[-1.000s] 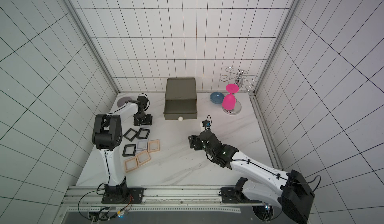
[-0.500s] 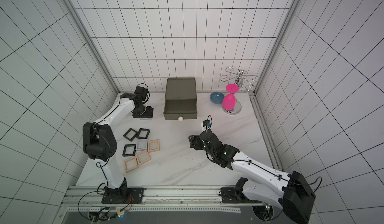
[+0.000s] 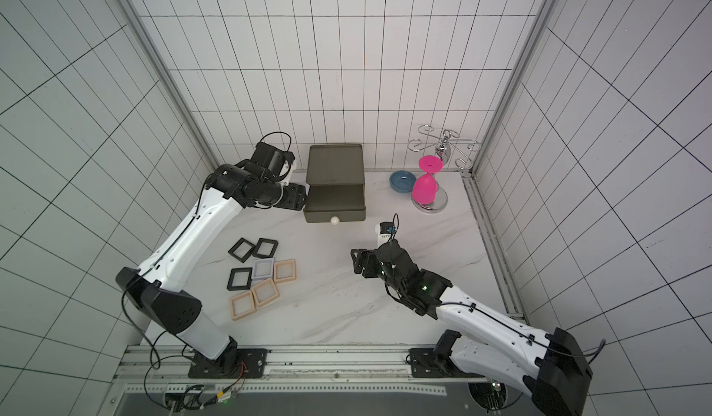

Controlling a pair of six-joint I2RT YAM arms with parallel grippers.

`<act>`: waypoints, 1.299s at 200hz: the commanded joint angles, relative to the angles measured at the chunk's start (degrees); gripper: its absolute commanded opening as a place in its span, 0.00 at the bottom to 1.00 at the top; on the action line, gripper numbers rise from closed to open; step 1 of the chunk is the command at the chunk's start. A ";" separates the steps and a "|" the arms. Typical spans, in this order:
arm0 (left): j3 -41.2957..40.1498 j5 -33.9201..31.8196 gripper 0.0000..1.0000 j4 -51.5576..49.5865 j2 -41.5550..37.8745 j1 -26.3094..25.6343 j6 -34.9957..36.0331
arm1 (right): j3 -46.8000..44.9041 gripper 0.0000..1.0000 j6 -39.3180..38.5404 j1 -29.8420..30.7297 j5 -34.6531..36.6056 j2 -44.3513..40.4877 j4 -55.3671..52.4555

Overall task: Place the brooch boxes into the drawer by color
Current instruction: Place the brooch box in the drawer.

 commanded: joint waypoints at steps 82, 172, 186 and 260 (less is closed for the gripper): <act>14.26 -3.12 0.68 -4.72 13.93 -2.14 -13.94 | 0.65 0.83 -0.29 0.08 0.24 -3.61 -2.67; 14.30 -3.98 0.69 -3.49 18.59 -3.05 -15.41 | -1.44 0.83 -0.64 0.07 0.75 -7.60 -3.78; 14.51 -3.93 0.68 -3.44 19.43 -3.19 -15.53 | -1.84 0.83 -0.55 0.06 0.94 -8.23 -3.90; 16.61 -4.81 0.71 -3.64 22.35 -3.27 -14.97 | -1.94 0.84 -1.19 -0.11 1.47 -9.02 -5.26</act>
